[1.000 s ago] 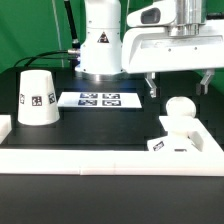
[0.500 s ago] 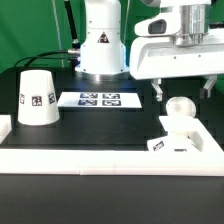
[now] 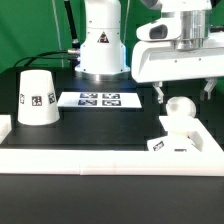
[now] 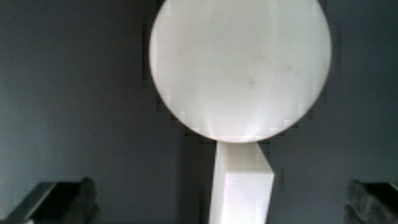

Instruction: Assemble lamp

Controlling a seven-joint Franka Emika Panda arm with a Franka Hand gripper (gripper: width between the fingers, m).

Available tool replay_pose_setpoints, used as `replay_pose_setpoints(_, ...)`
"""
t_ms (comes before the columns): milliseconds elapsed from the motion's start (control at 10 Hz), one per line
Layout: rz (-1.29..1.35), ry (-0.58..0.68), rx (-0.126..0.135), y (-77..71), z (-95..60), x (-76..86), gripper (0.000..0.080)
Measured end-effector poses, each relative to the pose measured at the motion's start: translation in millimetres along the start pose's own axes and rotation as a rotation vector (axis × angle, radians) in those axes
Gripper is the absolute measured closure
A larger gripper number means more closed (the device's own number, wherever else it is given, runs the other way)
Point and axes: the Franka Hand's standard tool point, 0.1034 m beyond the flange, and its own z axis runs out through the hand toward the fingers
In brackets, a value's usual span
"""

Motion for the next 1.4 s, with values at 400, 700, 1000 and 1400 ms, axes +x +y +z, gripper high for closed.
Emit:
replay_pose_setpoints(400, -0.005, -0.262, -0.025, -6.4, 2.4, -12.1, 0.0101)
replay_pose_setpoints(700, -0.032, -0.43, -0.031, -8.3, 4.3, -16.0, 0.0101)
replay_pose_setpoints(1000, -0.031, -0.626, -0.04, -4.2, 8.0, -21.1, 0.0101)
replay_pose_setpoints(1400, -0.02, -0.796, -0.053, -5.5, 14.4, -20.8, 0.0101)
